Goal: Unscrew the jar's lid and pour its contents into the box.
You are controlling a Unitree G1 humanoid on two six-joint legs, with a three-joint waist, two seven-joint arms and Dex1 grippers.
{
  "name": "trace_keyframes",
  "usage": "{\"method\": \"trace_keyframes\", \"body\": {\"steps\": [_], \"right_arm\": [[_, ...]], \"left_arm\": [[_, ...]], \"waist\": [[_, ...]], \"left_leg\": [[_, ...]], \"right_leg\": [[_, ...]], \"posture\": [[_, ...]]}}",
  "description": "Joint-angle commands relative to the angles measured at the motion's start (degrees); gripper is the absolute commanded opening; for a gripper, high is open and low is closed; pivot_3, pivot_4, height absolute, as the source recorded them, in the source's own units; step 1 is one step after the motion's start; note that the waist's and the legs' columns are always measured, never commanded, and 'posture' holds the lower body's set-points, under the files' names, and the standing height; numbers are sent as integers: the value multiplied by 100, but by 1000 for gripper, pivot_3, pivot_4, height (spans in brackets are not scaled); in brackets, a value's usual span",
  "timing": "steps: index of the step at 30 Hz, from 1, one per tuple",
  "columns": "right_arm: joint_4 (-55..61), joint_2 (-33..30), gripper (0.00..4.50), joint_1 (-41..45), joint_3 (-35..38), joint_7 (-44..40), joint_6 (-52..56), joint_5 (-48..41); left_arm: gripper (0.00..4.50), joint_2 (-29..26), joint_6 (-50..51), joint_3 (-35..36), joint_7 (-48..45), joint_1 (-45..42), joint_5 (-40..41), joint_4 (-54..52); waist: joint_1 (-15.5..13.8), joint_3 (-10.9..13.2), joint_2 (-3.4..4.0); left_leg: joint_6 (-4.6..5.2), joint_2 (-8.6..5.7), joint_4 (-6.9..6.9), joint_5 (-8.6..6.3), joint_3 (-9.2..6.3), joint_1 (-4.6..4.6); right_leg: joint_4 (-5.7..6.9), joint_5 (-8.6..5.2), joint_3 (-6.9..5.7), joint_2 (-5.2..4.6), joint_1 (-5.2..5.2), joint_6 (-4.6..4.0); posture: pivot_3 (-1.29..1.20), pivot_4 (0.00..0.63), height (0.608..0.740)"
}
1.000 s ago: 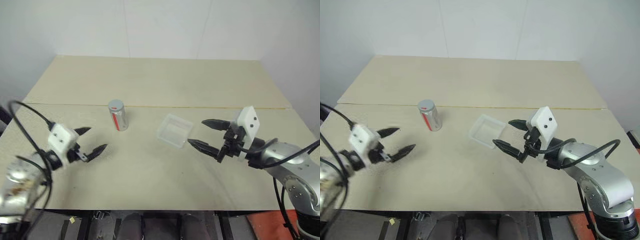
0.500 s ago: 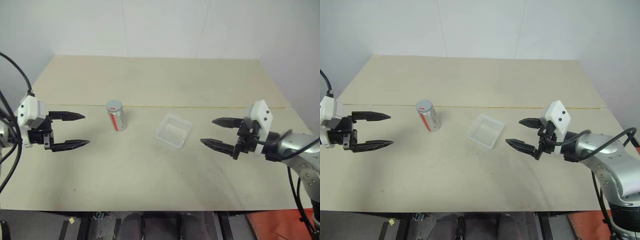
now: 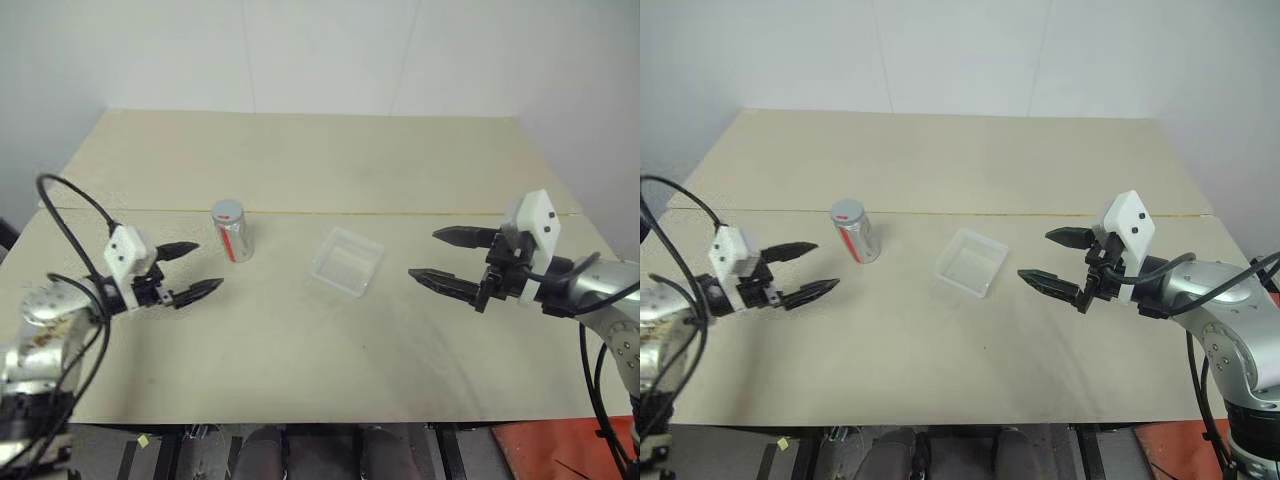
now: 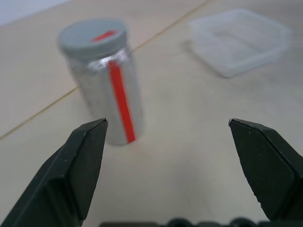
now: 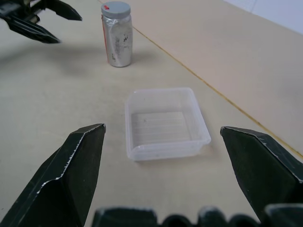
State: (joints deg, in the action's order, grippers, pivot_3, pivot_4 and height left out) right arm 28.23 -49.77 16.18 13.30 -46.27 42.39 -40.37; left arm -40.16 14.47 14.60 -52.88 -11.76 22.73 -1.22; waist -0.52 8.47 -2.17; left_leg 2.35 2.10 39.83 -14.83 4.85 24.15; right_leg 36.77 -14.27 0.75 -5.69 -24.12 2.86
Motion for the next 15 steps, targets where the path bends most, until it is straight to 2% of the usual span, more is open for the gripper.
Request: {"method": "trace_keyframes", "body": {"steps": [1,4,11,15], "right_arm": [[180,-44,4500,42,248,11,-99,-100],[188,-16,4500,79,211,78,-104,-90],[300,25,4500,77,197,219,-98,-107],[393,48,4500,34,193,269,-91,-129]], "left_arm": [[4463,630,237,45,1300,50,-170,-652],[4463,1244,320,-73,2206,15,-488,-729],[4463,1995,150,-497,3051,-93,-926,-736],[4463,2182,-32,-595,3243,-354,-1071,-479]], "waist": [[-24,-1,-1],[-23,-2,-3],[-21,-2,-3],[-21,-2,-3]], "left_leg": [[0,-1,0,0,-1,-2],[1,-8,1,-1,-4,-5],[1,-9,-2,-1,-6,-5],[1,-10,-1,0,-7,-5]], "right_leg": [[1,2,0,-1,3,2],[0,4,1,-6,7,5],[2,5,1,-6,7,5],[-1,5,1,-6,6,5]], "posture": [[0,150,740],[0,150,740],[0,150,740],[0,150,740]]}}
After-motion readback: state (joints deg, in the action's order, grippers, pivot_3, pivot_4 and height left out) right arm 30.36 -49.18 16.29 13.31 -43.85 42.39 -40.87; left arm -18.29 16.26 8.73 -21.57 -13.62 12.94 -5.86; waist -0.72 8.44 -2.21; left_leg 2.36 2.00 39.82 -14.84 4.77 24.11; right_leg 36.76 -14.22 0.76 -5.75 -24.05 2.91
